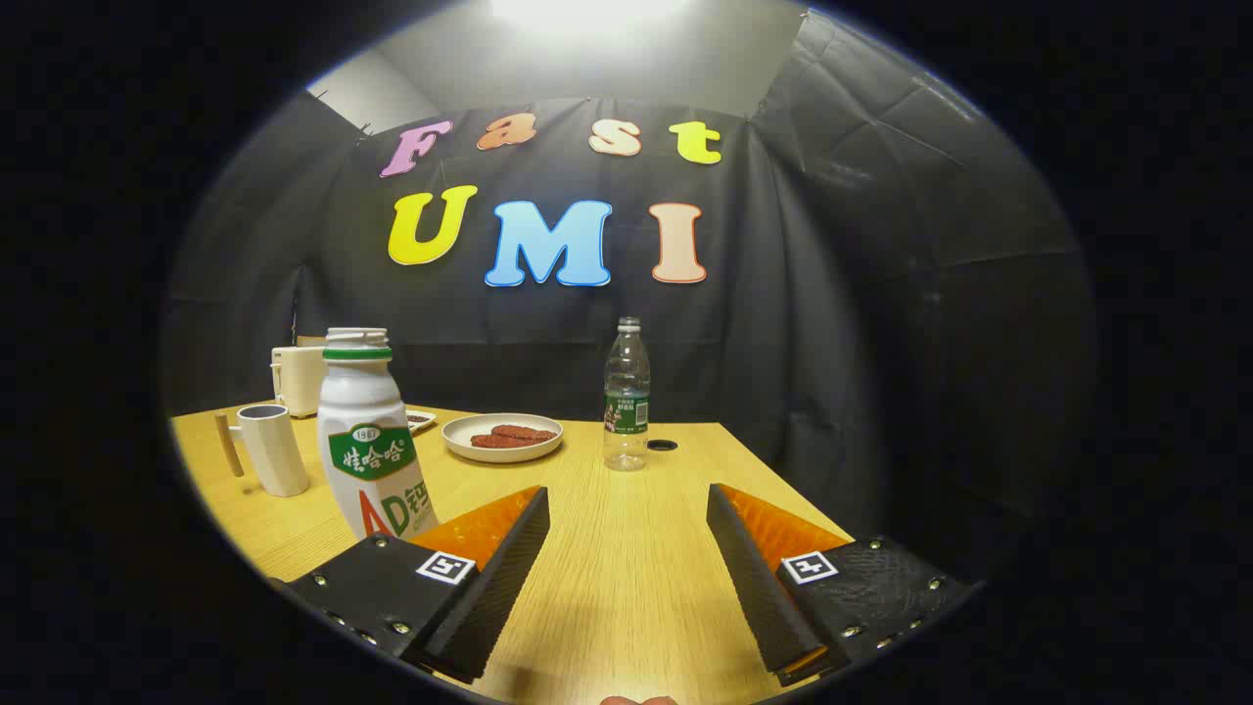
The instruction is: Take the bottle from table, then pour the juice into the cup, finally place the bottle on the coaster
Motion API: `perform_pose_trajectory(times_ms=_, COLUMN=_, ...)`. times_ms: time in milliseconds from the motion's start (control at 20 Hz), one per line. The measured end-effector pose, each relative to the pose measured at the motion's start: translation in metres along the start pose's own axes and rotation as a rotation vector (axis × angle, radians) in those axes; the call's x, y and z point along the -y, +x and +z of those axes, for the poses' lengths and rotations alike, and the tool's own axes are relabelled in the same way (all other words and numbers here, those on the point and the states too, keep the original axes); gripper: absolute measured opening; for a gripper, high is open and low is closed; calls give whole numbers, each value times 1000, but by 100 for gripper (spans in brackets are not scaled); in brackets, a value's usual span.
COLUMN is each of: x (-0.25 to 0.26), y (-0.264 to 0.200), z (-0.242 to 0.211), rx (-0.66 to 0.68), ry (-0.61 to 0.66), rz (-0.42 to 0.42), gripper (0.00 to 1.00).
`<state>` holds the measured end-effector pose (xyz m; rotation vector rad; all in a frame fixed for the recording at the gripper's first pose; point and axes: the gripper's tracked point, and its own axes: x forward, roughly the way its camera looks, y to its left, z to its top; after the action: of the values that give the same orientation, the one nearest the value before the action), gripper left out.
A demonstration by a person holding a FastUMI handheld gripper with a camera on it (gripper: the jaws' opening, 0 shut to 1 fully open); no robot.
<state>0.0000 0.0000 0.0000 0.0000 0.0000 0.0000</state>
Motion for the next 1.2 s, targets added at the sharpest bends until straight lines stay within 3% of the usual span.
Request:
perform_pose_trajectory(times_ms=400, x=7, y=7, z=56, rx=165, ry=-7, rz=-71, gripper=98)
perform_pose_trajectory(times_ms=700, x=-38, y=-25, z=58, rx=83, ry=47, rz=45, gripper=98)
perform_pose_trajectory(times_ms=1200, x=-78, y=-65, z=41, rx=6, ry=109, rz=169, gripper=98)
